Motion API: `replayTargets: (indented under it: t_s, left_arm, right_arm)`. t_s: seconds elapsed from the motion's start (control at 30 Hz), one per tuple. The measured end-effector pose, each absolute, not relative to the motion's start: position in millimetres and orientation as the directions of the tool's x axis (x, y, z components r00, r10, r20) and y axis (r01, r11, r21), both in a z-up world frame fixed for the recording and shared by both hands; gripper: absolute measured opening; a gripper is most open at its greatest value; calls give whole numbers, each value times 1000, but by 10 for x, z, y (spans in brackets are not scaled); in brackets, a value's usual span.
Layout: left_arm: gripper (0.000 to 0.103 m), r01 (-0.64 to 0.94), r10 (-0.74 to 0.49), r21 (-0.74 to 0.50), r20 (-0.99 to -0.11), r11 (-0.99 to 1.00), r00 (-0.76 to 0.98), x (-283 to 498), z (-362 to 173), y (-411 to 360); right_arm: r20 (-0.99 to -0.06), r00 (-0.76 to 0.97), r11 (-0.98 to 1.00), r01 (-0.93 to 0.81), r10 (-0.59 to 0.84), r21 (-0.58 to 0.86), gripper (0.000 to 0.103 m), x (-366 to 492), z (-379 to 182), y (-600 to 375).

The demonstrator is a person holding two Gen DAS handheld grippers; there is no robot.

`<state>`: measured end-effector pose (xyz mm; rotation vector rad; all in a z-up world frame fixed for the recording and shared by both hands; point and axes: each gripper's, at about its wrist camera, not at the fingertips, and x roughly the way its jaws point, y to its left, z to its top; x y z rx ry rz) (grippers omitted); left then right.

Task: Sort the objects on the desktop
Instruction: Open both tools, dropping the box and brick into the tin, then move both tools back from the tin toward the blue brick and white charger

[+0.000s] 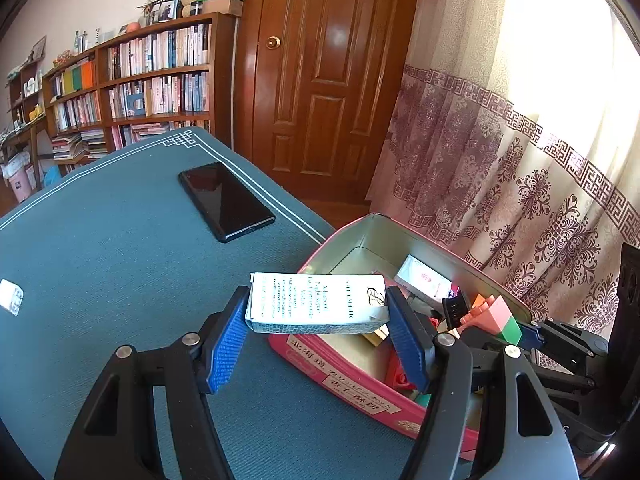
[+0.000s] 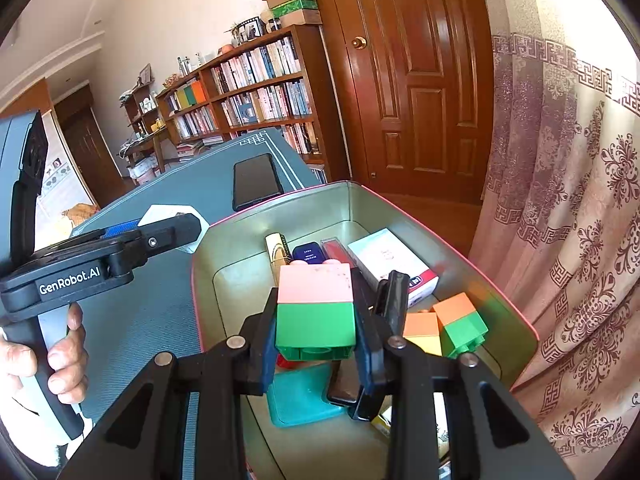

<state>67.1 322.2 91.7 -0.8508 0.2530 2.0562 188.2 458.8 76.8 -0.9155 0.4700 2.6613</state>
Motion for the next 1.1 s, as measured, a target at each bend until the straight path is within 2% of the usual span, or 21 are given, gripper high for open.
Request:
replayTargets:
  t_s: [0.17, 0.2, 0.23, 0.3, 0.43, 0.73, 1.1]
  left_arm:
    - [72, -808, 651, -111, -660, -578, -375, 728, 920, 3380]
    - [77, -812, 655, -105, -653, -574, -379, 750, 931, 3395]
    - [80, -814, 659, -95, -644, -573, -389, 771, 945, 3400]
    - [83, -815, 661, -70, -626, -576, -413, 800, 976, 3389]
    - [83, -805, 651, -53, -620, -591, -437, 764, 987, 3322]
    - [83, -755, 631, -110, -634, -646, -447, 589, 946, 3087]
    - [84, -701, 570, -43, -618, -712, -541, 511, 971, 2701]
  right_arm:
    - [-641, -749, -898, -384, 168, 213, 38, 1880, 742, 4626]
    - [-642, -749, -896, -386, 166, 219, 46, 1882, 739, 4635]
    - [-642, -748, -893, -391, 168, 222, 61, 1884, 740, 4646]
    - [-628, -755, -888, -403, 186, 220, 79, 1915, 758, 4657]
    - [-609, -763, -891, -410, 217, 196, 79, 1942, 824, 4631]
    - [-614, -764, -887, -405, 196, 222, 79, 1891, 816, 4566]
    - [-583, -796, -901, -361, 163, 241, 81, 1801, 946, 4365]
